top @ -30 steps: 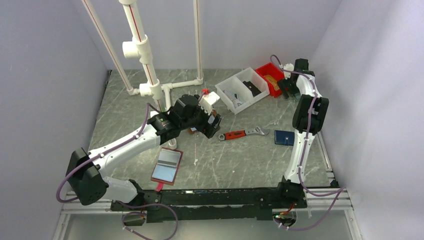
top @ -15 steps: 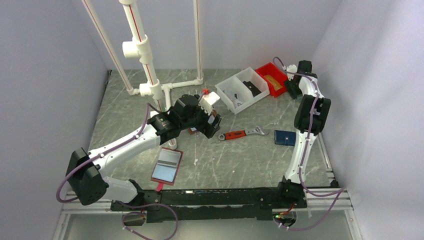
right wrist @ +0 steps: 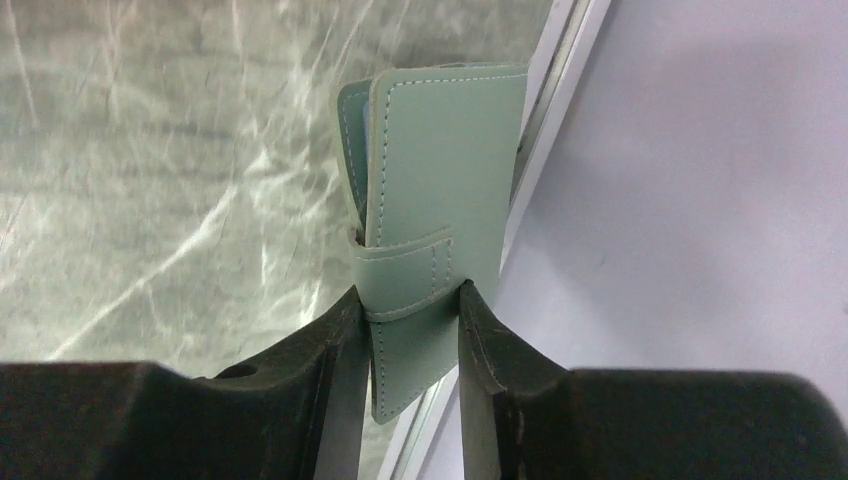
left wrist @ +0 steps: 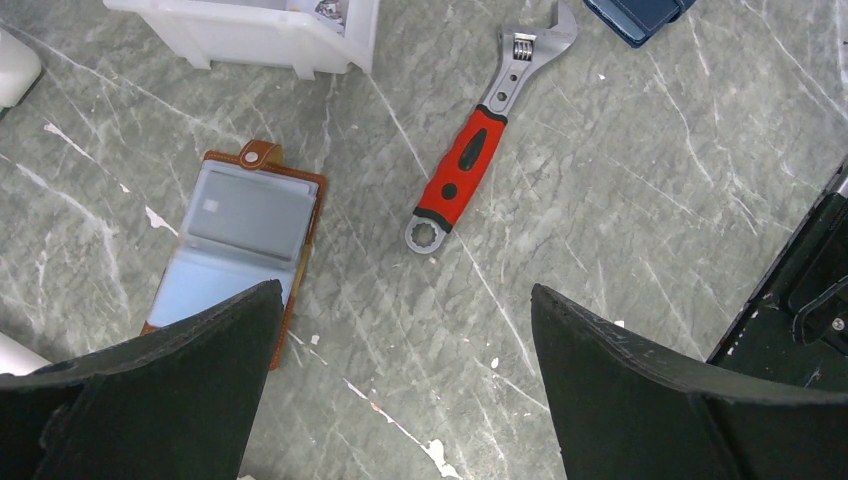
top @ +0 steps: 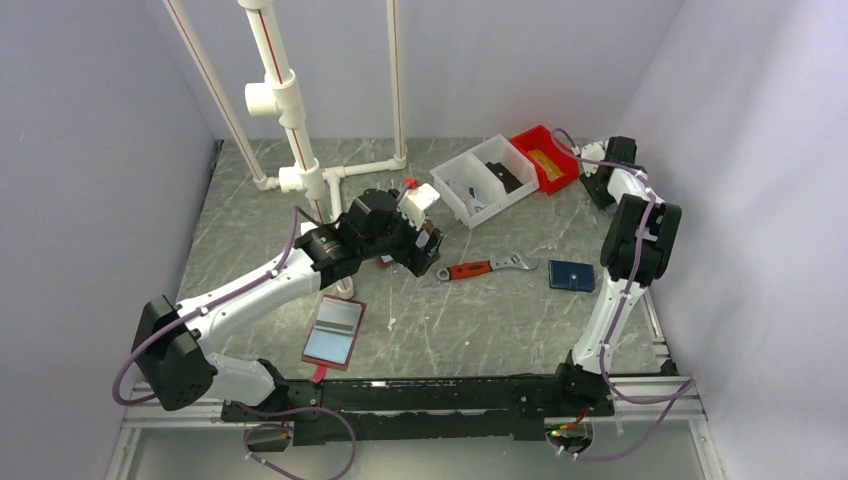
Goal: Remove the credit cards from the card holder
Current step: Pick up the card holder from the corner of the board, then place the card holder at the center of the board.
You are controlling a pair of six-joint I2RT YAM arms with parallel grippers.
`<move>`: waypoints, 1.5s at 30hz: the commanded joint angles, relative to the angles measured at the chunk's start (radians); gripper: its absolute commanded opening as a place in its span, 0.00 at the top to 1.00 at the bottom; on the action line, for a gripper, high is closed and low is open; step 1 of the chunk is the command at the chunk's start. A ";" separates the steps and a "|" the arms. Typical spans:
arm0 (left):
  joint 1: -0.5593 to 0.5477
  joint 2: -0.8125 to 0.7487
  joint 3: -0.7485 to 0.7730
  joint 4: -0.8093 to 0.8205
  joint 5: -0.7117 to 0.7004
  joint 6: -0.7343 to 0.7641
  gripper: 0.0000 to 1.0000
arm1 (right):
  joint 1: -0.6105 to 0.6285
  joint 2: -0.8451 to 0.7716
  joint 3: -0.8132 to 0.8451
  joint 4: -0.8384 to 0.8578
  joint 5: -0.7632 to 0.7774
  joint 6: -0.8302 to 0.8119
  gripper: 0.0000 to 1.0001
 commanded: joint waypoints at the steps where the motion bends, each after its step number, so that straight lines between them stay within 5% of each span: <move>1: 0.015 0.000 0.010 0.009 0.013 -0.001 0.01 | -0.014 -0.090 -0.119 -0.086 -0.078 0.036 0.85; 15: 0.015 -0.028 -0.022 0.074 0.270 0.011 0.01 | -0.009 -0.533 -0.348 -0.271 -0.448 0.134 0.93; 25: 0.008 -0.022 -0.041 0.109 0.432 0.034 0.03 | 0.146 -0.741 -0.448 -0.379 -0.707 0.216 0.98; 34: 0.006 -0.049 -0.065 0.124 0.444 0.094 0.02 | 0.335 -0.805 -0.581 -0.402 -0.998 0.253 1.00; 45: 0.007 -0.046 -0.078 0.127 0.438 0.117 0.02 | 0.449 -0.726 -0.704 -0.318 -1.103 0.278 1.00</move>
